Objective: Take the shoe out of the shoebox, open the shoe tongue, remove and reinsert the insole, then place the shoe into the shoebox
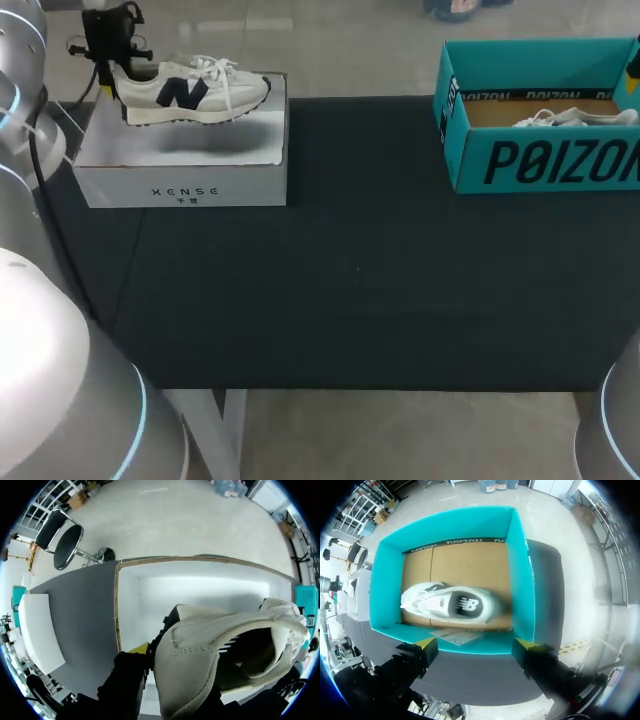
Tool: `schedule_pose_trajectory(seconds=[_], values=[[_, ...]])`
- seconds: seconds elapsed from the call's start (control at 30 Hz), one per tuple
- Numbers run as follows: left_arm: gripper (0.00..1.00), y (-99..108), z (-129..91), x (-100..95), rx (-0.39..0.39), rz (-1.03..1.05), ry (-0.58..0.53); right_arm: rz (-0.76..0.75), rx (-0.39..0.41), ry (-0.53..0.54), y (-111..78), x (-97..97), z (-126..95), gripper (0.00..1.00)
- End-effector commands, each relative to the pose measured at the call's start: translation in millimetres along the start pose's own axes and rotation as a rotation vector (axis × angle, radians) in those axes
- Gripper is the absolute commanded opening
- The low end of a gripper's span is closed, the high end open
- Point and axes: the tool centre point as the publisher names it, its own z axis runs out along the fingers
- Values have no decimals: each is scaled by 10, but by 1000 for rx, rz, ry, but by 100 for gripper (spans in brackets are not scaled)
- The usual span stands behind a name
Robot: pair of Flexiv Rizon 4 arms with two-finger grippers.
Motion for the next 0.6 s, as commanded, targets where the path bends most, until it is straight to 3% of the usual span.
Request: schedule_pose_trajectory(seconds=[0.03, 0.13, 0.6], values=[[0, 219, -627, 83, 19, -11, -1, 0, 0, 1, 5, -1, 2, 100], [0, 305, -738, 117, 47, -11, 10, 0, 0, 1, 5, -1, 2, 100], [0, 305, -738, 117, 47, -11, 10, 0, 0, 1, 5, -1, 2, 100]])
